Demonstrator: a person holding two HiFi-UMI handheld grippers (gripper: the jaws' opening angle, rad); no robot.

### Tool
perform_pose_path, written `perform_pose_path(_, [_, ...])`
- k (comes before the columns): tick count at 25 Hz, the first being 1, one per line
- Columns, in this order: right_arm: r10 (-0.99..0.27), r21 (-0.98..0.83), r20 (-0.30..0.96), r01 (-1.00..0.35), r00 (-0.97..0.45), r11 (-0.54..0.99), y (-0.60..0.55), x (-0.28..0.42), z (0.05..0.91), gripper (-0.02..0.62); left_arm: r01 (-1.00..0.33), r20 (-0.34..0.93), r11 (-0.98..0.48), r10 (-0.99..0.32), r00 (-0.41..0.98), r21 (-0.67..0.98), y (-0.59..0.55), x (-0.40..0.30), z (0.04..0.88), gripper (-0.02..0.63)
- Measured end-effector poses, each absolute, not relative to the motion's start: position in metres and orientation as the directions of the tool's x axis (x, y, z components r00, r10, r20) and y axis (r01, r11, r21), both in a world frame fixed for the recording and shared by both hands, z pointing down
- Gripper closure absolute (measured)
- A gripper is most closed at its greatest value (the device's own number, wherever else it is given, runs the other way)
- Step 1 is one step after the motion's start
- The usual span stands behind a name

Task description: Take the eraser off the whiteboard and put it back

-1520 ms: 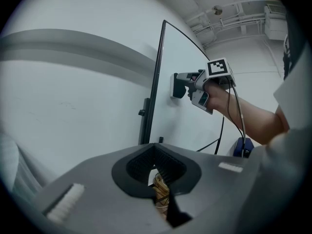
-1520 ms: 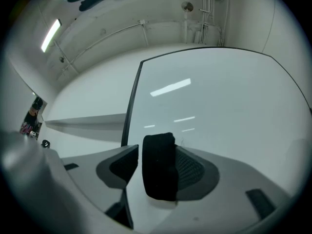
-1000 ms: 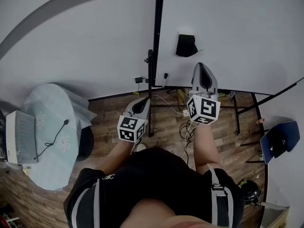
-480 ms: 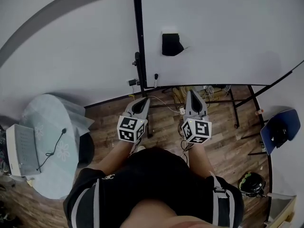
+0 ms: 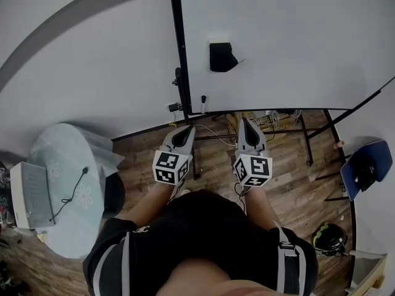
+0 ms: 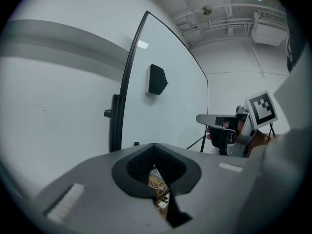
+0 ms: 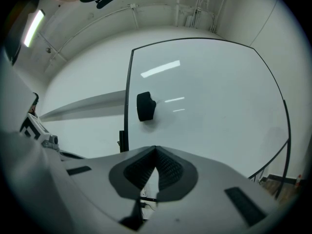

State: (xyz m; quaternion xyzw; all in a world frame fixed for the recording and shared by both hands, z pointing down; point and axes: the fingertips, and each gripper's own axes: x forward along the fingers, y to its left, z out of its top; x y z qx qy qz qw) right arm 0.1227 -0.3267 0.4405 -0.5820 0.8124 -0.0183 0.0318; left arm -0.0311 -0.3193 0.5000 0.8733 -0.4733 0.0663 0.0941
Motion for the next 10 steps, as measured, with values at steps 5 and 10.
perform_pose_path(5, [-0.941,-0.069,-0.019,-0.939,-0.337,0.338,-0.327,0.114,0.445,0.589,-0.848,0.198,-0.520,-0.825,0.529,0.102,-0.318,-0.038,0.498,0.600])
perform_pose_path(10, [-0.939,-0.067,-0.017,-0.937,-0.343,0.343,-0.328,0.109,0.445,0.589,-0.850,0.189,-0.516,-0.829,0.526,0.103,-0.318,-0.042,0.497,0.600])
